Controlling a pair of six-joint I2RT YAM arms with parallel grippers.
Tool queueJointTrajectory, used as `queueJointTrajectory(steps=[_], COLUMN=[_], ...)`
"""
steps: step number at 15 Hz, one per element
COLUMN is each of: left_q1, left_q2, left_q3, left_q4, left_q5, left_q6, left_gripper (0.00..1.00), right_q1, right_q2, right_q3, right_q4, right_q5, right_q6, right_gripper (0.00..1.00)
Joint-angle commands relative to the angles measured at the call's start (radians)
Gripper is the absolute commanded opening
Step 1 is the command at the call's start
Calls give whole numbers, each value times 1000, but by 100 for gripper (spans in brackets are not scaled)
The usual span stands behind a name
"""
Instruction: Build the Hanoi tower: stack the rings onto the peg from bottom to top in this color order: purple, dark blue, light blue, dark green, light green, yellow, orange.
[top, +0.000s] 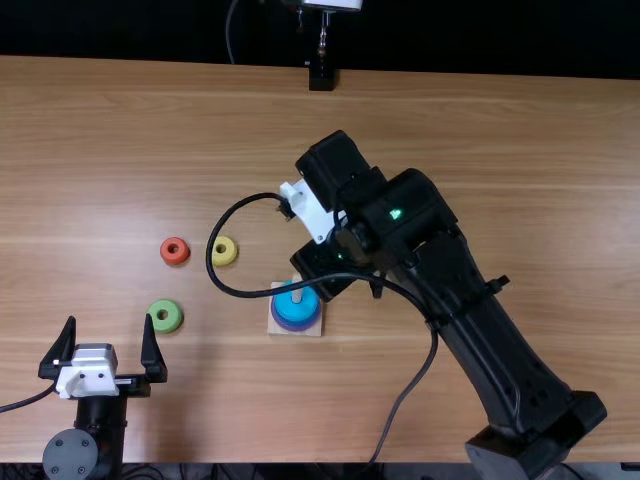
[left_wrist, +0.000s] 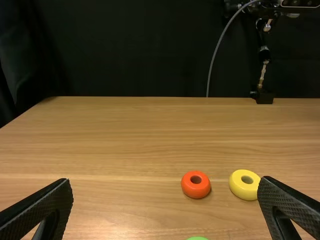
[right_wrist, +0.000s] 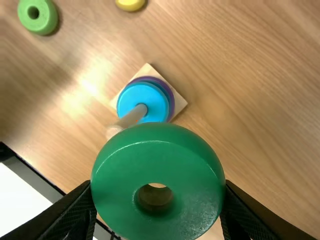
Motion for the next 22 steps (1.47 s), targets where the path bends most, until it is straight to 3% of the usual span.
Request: queueJointTrajectory(steps=[1,22], left_q1=[10,10], left_q2=[-7,-7], left_q3=[-33,-33], left_q4=[-39,-39], left_q5=[17,17], left_q6=[12,12], left_gripper=[100,100], right_q1=[22,52], right_q2=[-32,39], right_q3=[36,38], right_q4=[0,13], right_q5=[-11,-13], right_q6=[4,6], right_gripper=[0,0])
